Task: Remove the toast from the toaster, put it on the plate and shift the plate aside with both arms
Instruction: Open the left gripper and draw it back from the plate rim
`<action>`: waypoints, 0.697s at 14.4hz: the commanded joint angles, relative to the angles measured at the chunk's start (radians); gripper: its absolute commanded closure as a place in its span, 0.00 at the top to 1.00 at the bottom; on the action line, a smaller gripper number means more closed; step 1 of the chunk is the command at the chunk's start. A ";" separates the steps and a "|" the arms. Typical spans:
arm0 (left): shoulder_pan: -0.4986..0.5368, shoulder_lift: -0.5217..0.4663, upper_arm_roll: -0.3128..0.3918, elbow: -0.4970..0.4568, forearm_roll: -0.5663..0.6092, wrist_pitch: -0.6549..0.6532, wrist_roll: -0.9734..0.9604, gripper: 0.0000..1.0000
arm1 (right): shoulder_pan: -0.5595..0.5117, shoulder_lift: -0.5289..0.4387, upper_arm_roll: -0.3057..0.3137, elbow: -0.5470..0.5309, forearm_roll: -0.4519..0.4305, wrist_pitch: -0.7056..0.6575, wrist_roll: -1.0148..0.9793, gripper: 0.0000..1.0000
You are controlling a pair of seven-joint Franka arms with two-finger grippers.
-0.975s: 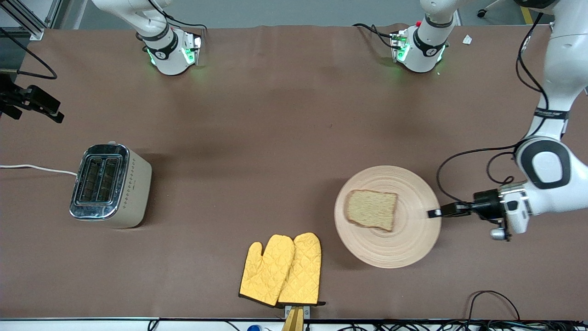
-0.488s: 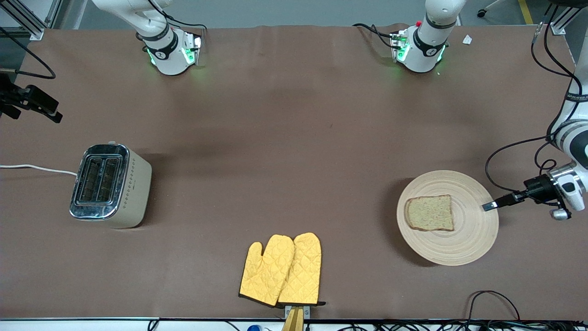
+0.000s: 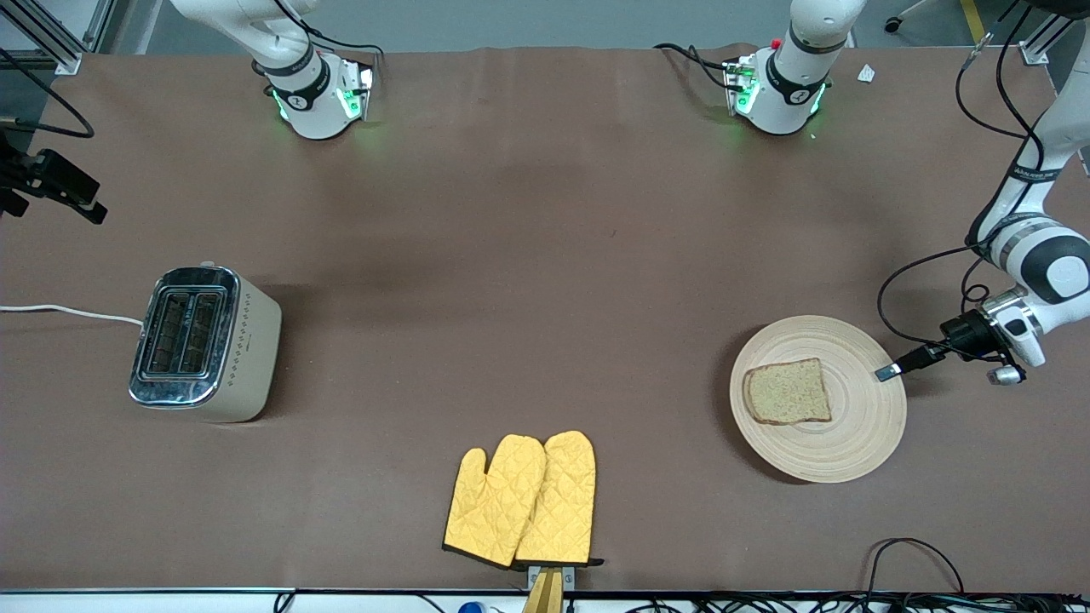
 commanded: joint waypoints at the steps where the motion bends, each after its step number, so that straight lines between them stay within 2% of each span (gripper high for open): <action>1: 0.009 0.004 -0.015 -0.005 -0.032 -0.009 0.018 0.25 | -0.015 -0.012 0.010 0.004 0.001 -0.010 -0.010 1.00; 3: 0.009 0.030 -0.013 0.000 -0.025 -0.009 0.021 0.48 | -0.010 -0.012 0.010 0.012 -0.002 -0.021 -0.010 1.00; 5: 0.006 0.027 -0.013 0.011 -0.015 -0.007 0.018 0.99 | -0.013 -0.012 0.010 0.012 -0.002 -0.021 -0.009 1.00; 7: 0.003 0.023 -0.012 0.052 0.042 -0.007 -0.007 1.00 | -0.018 -0.012 0.008 0.012 0.000 -0.023 -0.010 1.00; 10: 0.005 0.020 -0.013 0.161 0.257 -0.014 -0.146 1.00 | -0.018 -0.012 0.008 0.012 -0.002 -0.023 -0.010 1.00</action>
